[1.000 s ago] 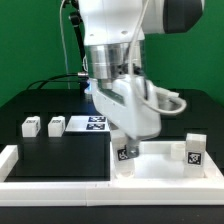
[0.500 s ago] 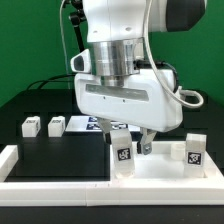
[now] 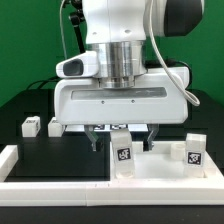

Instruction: Assemble square table

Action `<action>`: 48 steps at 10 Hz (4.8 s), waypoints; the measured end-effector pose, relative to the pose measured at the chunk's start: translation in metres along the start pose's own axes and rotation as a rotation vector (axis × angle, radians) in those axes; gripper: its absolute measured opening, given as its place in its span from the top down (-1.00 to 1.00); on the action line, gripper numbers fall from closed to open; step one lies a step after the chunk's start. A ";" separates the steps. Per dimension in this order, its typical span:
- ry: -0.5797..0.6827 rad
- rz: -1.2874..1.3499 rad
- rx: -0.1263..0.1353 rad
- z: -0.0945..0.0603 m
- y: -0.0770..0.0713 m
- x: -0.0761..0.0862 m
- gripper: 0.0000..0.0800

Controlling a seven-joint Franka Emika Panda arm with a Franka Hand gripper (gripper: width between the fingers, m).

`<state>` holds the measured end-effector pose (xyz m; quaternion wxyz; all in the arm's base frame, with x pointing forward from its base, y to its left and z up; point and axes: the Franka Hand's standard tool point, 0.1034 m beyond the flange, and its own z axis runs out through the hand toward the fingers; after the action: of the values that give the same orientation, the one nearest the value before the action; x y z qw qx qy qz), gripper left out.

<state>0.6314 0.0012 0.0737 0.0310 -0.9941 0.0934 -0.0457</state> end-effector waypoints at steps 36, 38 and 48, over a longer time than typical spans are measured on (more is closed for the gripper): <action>0.055 0.140 -0.014 0.001 -0.004 -0.002 -0.04; 0.056 0.287 -0.011 0.001 -0.002 -0.002 0.28; -0.045 1.580 0.034 0.004 -0.002 -0.006 0.28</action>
Offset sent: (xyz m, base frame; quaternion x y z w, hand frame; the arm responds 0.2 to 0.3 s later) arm 0.0000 0.0000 0.0000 0.0000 0.0000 0.1938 0.9810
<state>0.6262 0.0048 0.0695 0.0712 -0.6334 0.7705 0.0087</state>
